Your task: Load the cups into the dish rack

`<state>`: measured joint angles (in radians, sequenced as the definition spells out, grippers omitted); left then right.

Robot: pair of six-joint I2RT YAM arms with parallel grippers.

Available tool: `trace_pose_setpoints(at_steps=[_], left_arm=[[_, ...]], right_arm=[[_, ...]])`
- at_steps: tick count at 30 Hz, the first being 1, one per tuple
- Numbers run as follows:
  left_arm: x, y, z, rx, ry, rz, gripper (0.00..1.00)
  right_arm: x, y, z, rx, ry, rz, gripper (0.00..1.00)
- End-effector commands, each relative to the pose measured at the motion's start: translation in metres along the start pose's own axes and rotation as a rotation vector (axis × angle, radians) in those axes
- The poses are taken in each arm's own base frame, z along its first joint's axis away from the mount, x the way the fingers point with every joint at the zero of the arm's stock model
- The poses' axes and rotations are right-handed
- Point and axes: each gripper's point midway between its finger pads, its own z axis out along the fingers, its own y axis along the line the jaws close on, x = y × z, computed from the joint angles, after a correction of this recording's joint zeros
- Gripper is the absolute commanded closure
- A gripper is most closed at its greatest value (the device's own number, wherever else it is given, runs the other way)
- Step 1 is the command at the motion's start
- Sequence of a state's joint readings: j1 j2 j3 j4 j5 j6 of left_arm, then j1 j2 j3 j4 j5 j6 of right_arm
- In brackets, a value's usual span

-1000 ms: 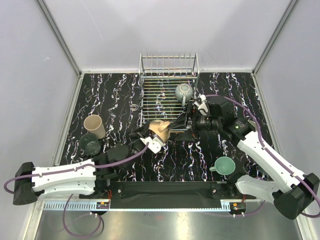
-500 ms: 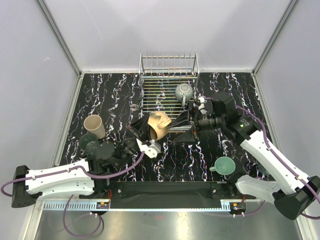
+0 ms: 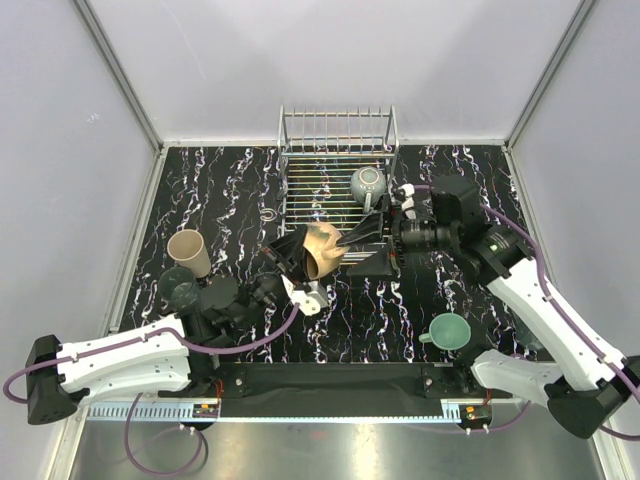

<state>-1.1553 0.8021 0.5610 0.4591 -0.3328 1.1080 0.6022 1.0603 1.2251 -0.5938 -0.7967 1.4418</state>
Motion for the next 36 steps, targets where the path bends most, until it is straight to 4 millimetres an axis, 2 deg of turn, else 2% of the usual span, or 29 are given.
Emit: trace_pose_setpoints(at_steps=[1,8,11,23,29,36], left_arm=[[-0.042,0.056,-0.001,-0.156,-0.163,-0.072,1.0],[-0.043,0.053,-0.002,-0.141,-0.174,-0.045,1.0],[-0.043,0.052,-0.003,-0.137,-0.178,-0.045,1.0],[-0.043,0.047,0.001,-0.12,-0.177,-0.01,1.0],[-0.044,0.047,0.005,-0.113,-0.165,0.048,1.0],[-0.049,0.052,0.012,-0.109,-0.165,0.099,1.0]], right_arm=[[-0.004,0.015,0.005,-0.031,0.015,-0.023,0.25],[-0.014,0.012,0.021,-0.011,0.056,0.034,0.33],[-0.017,0.013,0.026,0.002,0.074,0.039,0.4],[-0.014,0.006,0.031,0.006,0.125,0.059,0.56],[-0.012,-0.006,0.033,0.048,0.151,0.068,0.55],[-0.01,-0.007,0.032,0.05,0.158,0.075,0.55]])
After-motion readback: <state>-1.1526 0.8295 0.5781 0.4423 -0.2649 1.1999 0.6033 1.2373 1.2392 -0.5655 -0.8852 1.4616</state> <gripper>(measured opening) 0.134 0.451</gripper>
